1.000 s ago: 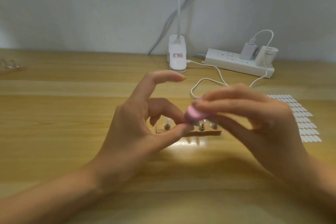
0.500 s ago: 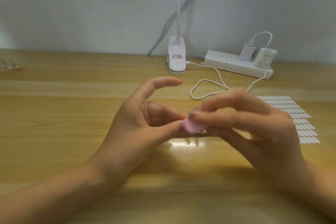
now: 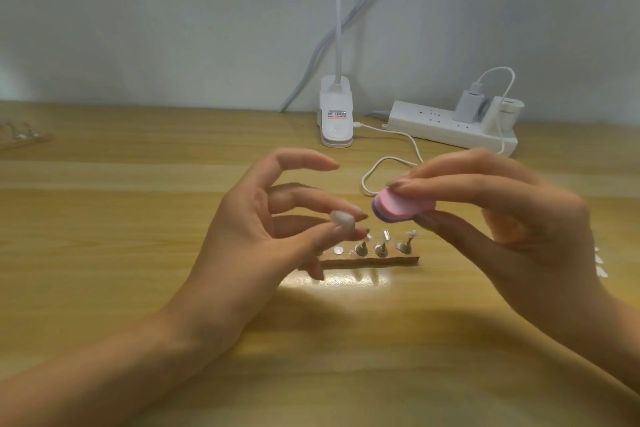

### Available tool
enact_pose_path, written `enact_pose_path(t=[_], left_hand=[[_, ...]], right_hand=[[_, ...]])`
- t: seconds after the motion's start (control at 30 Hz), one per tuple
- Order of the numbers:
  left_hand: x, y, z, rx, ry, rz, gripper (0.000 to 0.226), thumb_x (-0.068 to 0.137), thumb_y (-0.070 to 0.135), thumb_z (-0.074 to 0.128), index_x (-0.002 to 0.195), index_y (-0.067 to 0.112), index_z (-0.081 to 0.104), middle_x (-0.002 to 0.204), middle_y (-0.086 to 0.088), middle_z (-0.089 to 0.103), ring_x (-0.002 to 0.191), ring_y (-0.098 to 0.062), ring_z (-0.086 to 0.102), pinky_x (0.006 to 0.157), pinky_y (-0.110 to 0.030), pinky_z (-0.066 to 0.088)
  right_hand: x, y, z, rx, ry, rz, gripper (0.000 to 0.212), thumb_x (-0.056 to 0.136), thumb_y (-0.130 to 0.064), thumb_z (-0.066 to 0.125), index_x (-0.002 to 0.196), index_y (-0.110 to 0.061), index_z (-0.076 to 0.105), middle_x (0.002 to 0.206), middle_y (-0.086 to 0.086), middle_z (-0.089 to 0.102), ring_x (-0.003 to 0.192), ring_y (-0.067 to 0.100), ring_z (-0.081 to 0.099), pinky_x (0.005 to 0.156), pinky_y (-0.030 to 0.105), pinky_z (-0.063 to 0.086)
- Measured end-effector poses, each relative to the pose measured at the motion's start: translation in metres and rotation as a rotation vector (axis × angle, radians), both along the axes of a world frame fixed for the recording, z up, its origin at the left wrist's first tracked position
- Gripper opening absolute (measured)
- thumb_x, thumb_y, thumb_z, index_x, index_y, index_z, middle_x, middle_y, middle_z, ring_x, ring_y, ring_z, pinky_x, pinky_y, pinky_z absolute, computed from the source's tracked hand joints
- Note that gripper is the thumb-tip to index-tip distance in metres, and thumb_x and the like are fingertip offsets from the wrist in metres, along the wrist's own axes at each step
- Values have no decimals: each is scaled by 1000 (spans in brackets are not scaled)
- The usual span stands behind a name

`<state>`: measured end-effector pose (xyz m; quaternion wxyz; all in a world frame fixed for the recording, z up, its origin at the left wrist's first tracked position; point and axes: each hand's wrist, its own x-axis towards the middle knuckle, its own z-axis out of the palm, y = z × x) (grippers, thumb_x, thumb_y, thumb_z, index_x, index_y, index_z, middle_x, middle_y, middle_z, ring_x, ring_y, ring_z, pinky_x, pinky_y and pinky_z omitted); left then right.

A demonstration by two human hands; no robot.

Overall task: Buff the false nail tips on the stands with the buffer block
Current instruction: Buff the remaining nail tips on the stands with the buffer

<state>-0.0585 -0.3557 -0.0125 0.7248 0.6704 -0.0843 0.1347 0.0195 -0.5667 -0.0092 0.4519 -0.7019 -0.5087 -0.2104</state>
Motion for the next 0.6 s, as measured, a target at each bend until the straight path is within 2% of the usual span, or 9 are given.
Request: enact_pose_path(t=[0.13,0.33,0.6], left_hand=[[0,1,-1,103,-41,59,54,67,15,89,111,28,59,74,-3,74,73,-19,75,49,-28,55],[-2,-4,2,233,-99,78,59,69,17,88,116,34,57,69,5,70,60,-5,66,43,-24,49],[-4,-5,2,262,-81,106,56,67,31,88,112,37,56,69,5,72,54,-8,62,43,-21,45]], right_hand=[[-5,2,5,25,47,27,25,89,-9,68,113,-15,66,111,4,69,106,23,68,91,33,52],[-13,8,1,-54,-14,27,20,91,-14,67,111,-15,70,109,4,71,103,23,69,85,41,54],[-15,9,0,-67,-56,17,20,91,-14,67,111,-16,69,109,0,70,101,21,69,83,39,54]])
